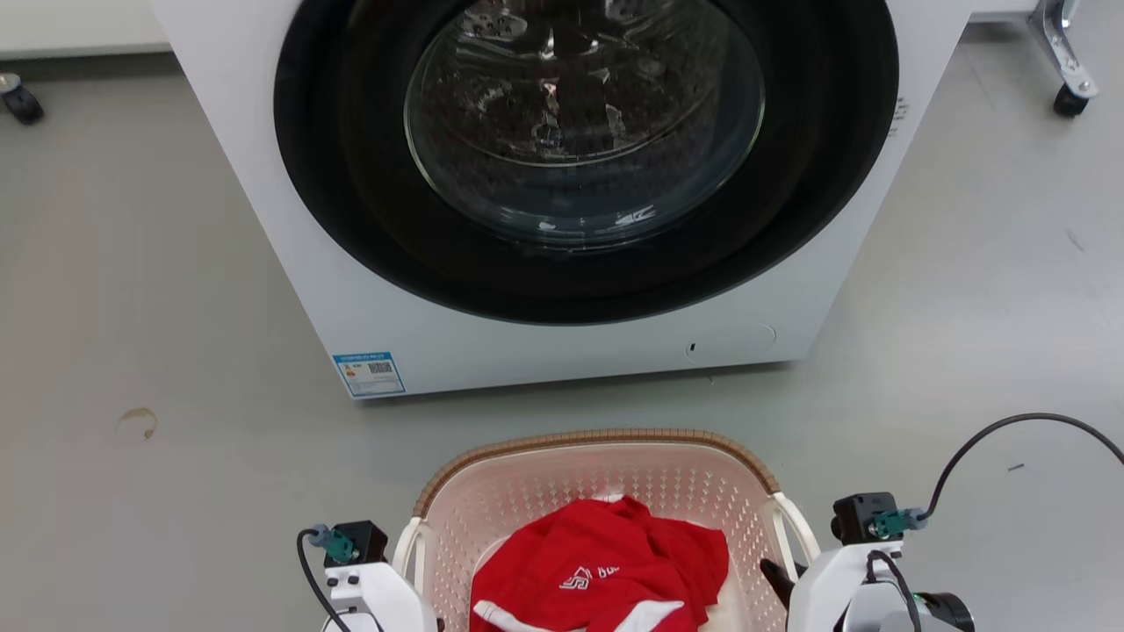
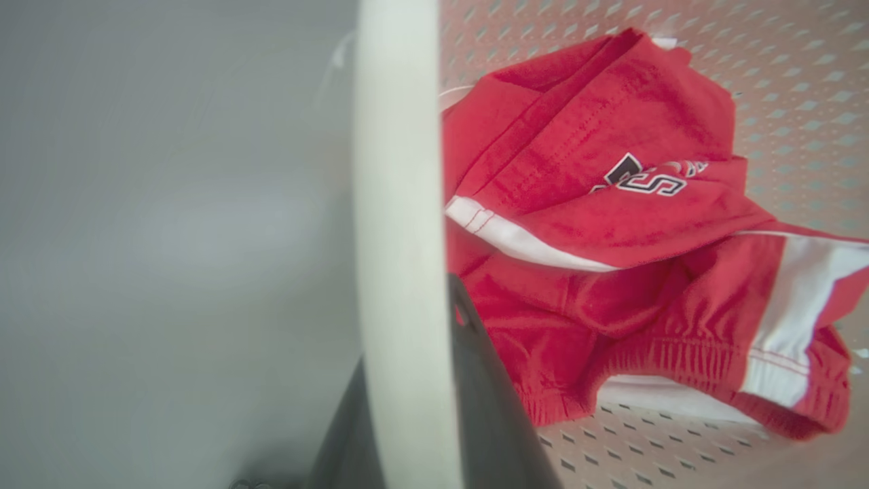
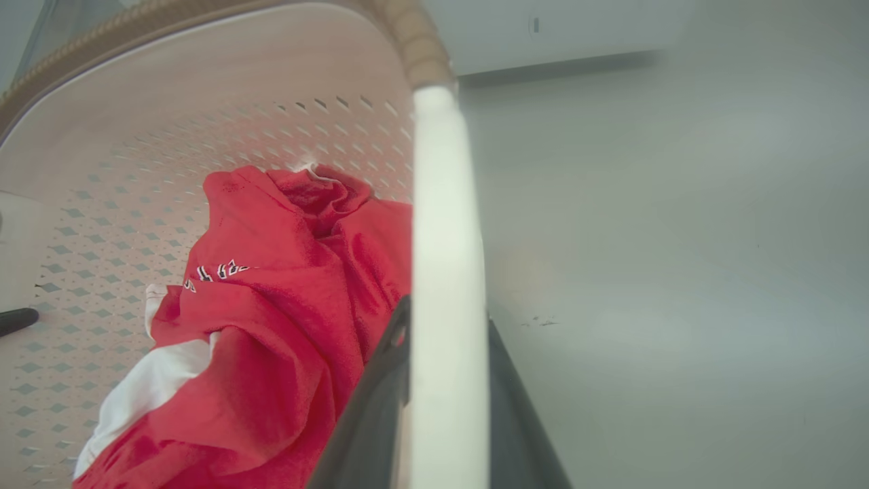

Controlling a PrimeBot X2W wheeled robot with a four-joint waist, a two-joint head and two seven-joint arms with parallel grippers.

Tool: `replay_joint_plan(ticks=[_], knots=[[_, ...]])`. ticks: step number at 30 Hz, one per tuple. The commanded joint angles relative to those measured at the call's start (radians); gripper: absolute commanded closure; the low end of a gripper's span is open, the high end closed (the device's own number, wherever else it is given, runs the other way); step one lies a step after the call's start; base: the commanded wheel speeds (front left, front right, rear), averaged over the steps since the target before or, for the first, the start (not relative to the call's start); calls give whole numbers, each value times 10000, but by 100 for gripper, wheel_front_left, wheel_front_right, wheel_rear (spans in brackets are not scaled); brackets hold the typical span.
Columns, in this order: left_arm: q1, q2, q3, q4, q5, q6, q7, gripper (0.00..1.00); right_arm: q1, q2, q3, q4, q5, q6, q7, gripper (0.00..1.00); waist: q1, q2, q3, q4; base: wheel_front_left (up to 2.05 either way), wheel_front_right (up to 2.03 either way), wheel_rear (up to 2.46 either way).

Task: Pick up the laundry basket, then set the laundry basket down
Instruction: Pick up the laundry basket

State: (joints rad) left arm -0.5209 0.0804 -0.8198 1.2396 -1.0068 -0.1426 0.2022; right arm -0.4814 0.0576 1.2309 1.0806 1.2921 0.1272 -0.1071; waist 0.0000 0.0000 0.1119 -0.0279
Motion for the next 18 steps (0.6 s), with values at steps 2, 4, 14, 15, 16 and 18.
replay_joint_plan(ticks=[2, 4, 14, 15, 16, 18], knots=[[103, 1526, 271, 432, -116, 119, 184, 100, 227, -1079, 152, 516, -81, 35, 170, 100, 0, 0, -676, 59, 0, 0, 0], [200, 1573, 256, 443, -163, 119, 337, 100, 303, -1079, 213, 540, -75, 35, 318, 100, 0, 0, -906, 74, 0, 0, 0], [271, 1622, 255, 481, -287, 144, 685, 100, 260, -1079, 349, 792, -162, 35, 539, 100, 0, 0, -1257, 218, 0, 0, 0], [262, 1612, 248, 484, -286, 148, 685, 100, 247, -1079, 355, 808, -157, 35, 533, 100, 0, 0, -1255, 234, 0, 0, 0], [251, 1602, 239, 486, -282, 151, 686, 100, 240, -1079, 362, 823, -162, 35, 529, 100, 0, 0, -1247, 251, 0, 0, 0], [231, 1584, 223, 490, -276, 166, 676, 100, 239, -1079, 372, 842, -143, 35, 522, 100, 0, 0, -1233, 278, 0, 0, 0]])
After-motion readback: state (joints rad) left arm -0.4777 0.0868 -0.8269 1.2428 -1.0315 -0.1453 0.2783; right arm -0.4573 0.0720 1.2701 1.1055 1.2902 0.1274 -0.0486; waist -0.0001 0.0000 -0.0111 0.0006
